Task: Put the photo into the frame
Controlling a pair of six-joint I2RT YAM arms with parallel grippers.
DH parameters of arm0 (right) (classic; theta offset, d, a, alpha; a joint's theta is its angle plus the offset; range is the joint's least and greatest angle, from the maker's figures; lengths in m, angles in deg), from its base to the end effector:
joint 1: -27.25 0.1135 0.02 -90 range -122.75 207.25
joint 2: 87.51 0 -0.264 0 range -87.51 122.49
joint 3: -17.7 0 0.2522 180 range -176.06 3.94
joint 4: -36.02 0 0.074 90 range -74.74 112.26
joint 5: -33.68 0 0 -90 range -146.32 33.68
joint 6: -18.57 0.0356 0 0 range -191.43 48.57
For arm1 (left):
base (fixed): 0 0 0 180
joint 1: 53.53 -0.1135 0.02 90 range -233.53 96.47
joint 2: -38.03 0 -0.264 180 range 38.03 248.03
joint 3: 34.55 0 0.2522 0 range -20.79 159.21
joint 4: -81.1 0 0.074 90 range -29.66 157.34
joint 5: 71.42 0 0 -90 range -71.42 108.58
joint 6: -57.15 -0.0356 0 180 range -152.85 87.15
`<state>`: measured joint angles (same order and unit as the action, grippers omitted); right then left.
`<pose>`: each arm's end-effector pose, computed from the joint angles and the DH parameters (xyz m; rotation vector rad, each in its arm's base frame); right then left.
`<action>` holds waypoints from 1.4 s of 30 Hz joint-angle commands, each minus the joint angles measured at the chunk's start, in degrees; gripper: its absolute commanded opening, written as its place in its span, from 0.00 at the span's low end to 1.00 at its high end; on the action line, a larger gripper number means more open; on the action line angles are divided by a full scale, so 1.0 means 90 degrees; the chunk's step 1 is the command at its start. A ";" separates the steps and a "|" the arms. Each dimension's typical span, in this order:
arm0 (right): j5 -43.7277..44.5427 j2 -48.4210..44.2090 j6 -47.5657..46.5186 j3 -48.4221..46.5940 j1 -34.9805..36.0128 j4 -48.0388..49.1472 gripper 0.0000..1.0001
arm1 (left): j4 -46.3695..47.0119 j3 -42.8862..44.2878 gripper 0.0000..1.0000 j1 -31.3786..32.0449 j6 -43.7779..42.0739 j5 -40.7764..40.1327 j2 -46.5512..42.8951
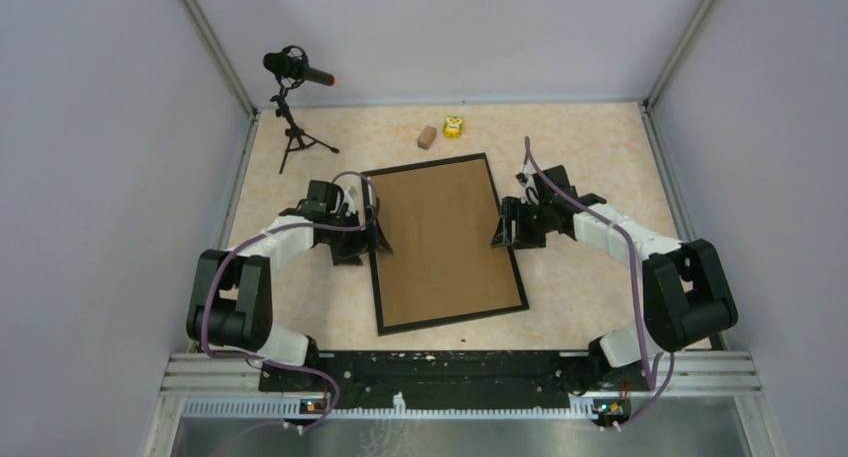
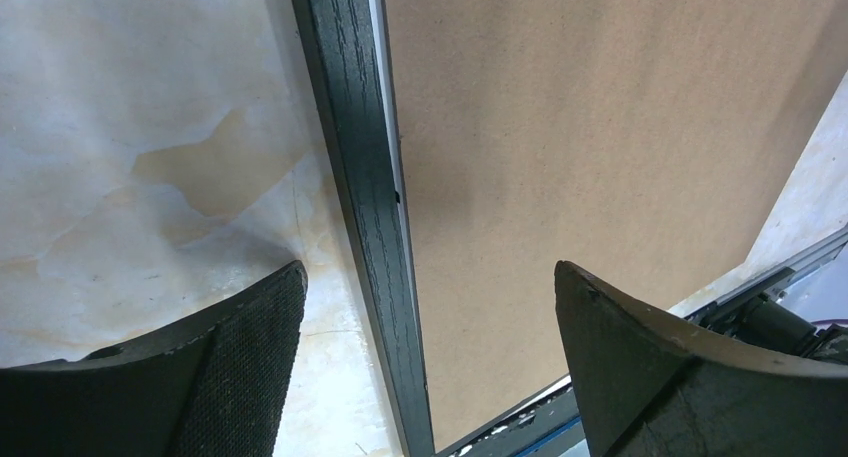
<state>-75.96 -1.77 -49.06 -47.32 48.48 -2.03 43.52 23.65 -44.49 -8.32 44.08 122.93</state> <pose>0.2679 0.1169 0.1956 -0.1027 2.6751 0.7073 0.2622 -0.0572 0.1675 -0.2289 2.7325 -0.7738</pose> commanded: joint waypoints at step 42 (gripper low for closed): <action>0.0553 -0.0484 0.0182 0.0136 0.0841 0.0406 0.89 | 0.0412 -0.0038 0.97 0.0394 0.0149 0.0706 0.0428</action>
<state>-74.27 -7.28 -46.90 -40.44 56.99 0.15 46.89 24.40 -44.14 -7.40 50.59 126.41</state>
